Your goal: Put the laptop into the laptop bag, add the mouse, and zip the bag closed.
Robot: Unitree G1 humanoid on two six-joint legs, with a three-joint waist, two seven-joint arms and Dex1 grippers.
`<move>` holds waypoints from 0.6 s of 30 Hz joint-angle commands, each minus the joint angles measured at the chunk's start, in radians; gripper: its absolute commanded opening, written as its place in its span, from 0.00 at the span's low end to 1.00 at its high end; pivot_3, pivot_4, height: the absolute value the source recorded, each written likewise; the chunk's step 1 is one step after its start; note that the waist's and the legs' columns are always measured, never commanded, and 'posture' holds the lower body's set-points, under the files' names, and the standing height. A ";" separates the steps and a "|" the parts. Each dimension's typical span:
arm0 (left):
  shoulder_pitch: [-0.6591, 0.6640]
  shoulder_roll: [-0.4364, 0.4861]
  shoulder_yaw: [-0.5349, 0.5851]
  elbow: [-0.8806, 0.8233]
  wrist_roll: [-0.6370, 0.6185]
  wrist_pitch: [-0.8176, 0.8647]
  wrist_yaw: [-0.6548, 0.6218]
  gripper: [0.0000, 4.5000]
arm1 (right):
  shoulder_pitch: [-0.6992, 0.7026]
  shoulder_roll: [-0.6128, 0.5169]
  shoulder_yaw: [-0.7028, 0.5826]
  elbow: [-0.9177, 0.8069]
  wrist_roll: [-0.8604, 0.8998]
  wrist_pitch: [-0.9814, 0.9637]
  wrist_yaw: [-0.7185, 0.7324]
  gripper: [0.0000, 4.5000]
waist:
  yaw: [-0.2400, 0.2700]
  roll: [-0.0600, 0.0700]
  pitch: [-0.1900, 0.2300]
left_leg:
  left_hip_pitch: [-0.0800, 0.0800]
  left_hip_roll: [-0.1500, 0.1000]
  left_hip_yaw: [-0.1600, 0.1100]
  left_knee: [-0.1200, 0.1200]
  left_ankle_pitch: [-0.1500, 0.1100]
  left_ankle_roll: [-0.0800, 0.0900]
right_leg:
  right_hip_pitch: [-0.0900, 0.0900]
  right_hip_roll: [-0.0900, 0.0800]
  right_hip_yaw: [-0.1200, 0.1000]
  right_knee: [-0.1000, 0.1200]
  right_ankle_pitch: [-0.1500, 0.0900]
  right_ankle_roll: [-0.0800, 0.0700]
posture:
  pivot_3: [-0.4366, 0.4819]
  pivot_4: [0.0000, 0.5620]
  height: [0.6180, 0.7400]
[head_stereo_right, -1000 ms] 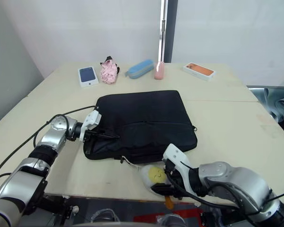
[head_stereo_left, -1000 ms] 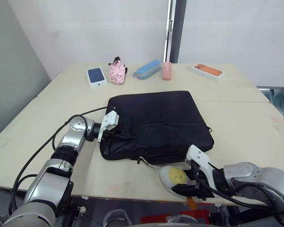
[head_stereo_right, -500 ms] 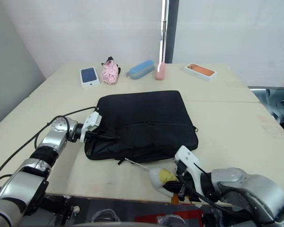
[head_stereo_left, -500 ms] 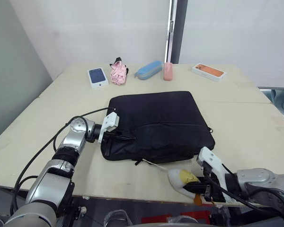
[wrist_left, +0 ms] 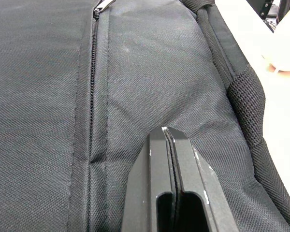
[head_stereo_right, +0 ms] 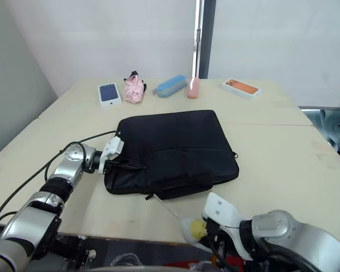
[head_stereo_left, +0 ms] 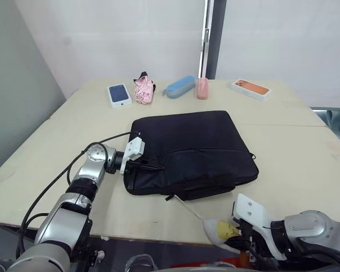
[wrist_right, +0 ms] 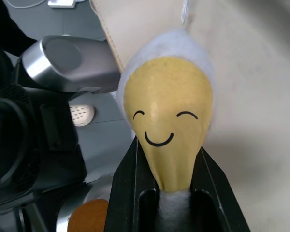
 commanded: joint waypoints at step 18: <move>0.068 0.005 -0.035 0.042 0.062 0.016 -0.031 0.00 | 0.113 -0.155 -0.167 0.188 -0.046 -0.037 0.162 0.00 | 0.010 0.004 -0.004 | 0.001 -0.003 0.002 -0.006 -0.003 0.004 | 0.002 -0.007 0.001 -0.006 -0.005 0.004 | 0.48 0.27 1.00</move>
